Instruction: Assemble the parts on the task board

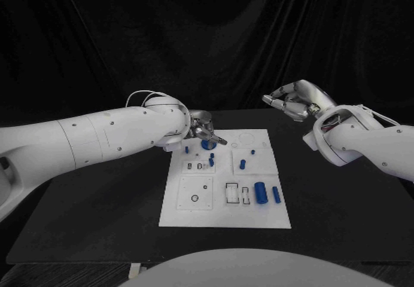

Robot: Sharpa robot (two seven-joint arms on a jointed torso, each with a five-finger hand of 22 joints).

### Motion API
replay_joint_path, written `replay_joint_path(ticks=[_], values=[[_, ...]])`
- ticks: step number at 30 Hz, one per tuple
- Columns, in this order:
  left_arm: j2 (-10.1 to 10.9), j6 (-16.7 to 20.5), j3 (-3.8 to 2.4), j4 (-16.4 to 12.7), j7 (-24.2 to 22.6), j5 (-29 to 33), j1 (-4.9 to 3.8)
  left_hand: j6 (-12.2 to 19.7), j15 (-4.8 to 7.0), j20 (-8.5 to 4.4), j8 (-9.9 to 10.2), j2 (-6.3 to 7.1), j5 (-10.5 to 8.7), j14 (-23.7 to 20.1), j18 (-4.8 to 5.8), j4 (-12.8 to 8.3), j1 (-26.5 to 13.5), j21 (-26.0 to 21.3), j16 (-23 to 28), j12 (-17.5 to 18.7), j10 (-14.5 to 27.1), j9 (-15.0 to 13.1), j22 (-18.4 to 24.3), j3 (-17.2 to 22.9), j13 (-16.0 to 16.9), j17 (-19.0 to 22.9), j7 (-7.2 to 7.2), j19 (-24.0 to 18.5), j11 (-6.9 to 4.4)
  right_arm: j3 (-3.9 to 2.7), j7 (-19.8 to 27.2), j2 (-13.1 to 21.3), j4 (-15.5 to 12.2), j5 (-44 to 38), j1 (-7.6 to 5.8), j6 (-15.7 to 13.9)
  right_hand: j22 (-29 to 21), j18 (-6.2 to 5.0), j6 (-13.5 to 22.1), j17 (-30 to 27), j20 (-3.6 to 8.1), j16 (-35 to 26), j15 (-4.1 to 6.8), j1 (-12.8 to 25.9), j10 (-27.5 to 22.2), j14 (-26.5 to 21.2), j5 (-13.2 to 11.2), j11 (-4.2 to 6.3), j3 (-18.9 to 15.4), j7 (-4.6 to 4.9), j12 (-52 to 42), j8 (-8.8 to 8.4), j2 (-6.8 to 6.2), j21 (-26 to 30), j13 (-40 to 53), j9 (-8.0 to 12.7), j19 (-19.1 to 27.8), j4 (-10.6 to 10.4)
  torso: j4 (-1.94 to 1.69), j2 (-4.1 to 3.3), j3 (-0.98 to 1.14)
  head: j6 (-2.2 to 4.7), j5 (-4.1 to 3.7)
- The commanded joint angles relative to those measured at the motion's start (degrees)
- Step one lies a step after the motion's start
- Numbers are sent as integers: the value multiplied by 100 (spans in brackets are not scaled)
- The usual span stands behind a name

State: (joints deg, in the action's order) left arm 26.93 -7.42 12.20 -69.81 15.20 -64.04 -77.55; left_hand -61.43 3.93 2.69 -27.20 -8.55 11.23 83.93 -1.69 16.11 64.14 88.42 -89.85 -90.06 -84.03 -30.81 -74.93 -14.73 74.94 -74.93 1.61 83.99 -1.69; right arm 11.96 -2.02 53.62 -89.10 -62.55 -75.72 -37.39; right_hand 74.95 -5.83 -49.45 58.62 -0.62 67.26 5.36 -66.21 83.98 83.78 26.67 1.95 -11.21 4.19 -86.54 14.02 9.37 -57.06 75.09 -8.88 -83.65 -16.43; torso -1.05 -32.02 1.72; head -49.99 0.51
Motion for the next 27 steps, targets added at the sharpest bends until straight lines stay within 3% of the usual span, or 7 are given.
replay_joint_path(ticks=[1, 3, 7, 11, 13, 15, 27], values=[[-29, -22, -7, -5, 296, -482, 24, -31, 67, -62, -332, 30, -30, 607, 81, -15, -38, 19, -15, 6, -597, -494, -1236, 72, 1506, -1507, -69, 322, -84, -6, 54, 24, -18, -6, 24, 81, 274, -20, -34, 5, -7, 30, 3, -81, 260, 178, 72, -35, -17, 2, 1, 25, -4, -12, 763, 10, -171, 13, 9, -7, 0, -1, 58], [-45, -55, -7, 7, 398, -521, 41, -41, 149, -128, -622, 45, -15, 607, 85, -4, -65, 22, -15, 6, -597, -979, -1251, 142, 1506, -1507, -164, 340, -149, -6, 45, 41, -22, -6, 39, 96, 276, -20, -42, -2, -9, 27, 1, -114, 260, 175, 112, -38, -16, 6, 1, 29, -9, -9, 762, 12, -171, 15, 8, -5, 1, -1, 84], [-102, -199, -7, 70, 650, -563, 94, -119, 203, -196, -750, 61, -22, 607, 88, 11, -124, 23, -15, 6, -597, -1284, -1260, 185, 1506, -1507, -229, 352, -225, -6, 9, 72, -20, -6, 65, 136, 277, -21, -59, 0, -11, 30, -2, -142, 256, 175, 145, -44, -15, 14, 4, 36, -12, -3, 755, 12, -170, 14, 27, -13, 8, -1, 110], [-168, -313, -8, 164, 836, -577, 162, -77, 211, -224, -414, 48, -38, 607, 83, 2, -190, 10, -15, 6, -597, -1211, -1245, 234, 1506, -1507, -201, 338, -223, -6, -23, 83, -16, -6, 76, 168, 282, -20, -75, 0, -15, 33, -9, -203, 253, 173, 210, -52, -7, 23, 7, 41, -17, 0, 748, 15, -171, 20, 30, -6, 9, -1, 123], [-198, -324, -8, 210, 890, -580, 200, -161, 194, -206, -8, 63, -17, 607, 80, -25, -201, -1, -15, 6, -597, -1031, -1236, 303, 1506, -1507, -160, 331, -190, -6, -39, 80, -13, -6, 79, 183, 283, -20, -76, -1, -17, 34, -11, -219, 253, 172, 229, -54, -4, 25, 6, 41, -19, 1, 749, 16, -170, 20, 32, -1, 12, -1, 116], [-224, -321, -8, 241, 923, -583, 238, -202, 179, -192, 192, 70, -14, 607, 79, -35, -212, -6, -15, 6, -597, -931, -1232, 338, 1506, -1507, -135, 328, -173, -6, -55, 75, -7, -6, 81, 202, 283, -21, -76, -2, -17, 33, -12, -229, 251, 171, 242, -55, -3, 26, 8, 40, -20, 6, 744, 18, -170, 21, 35, 0, 11, -1, 112], [-312, -322, -8, 279, 976, -586, 376, -296, 147, -163, 521, 75, -13, 607, 51, -48, -228, -64, -15, 6, -597, -781, -1152, 418, 1506, -1507, -99, 248, -135, -6, -107, 54, 17, -6, 99, 267, 285, -21, -76, -8, -19, 31, -14, -256, 240, 169, 275, -59, -2, 29, 19, 39, -28, 8, 722, 21, -170, 23, 42, -2, 12, -1, 126]])
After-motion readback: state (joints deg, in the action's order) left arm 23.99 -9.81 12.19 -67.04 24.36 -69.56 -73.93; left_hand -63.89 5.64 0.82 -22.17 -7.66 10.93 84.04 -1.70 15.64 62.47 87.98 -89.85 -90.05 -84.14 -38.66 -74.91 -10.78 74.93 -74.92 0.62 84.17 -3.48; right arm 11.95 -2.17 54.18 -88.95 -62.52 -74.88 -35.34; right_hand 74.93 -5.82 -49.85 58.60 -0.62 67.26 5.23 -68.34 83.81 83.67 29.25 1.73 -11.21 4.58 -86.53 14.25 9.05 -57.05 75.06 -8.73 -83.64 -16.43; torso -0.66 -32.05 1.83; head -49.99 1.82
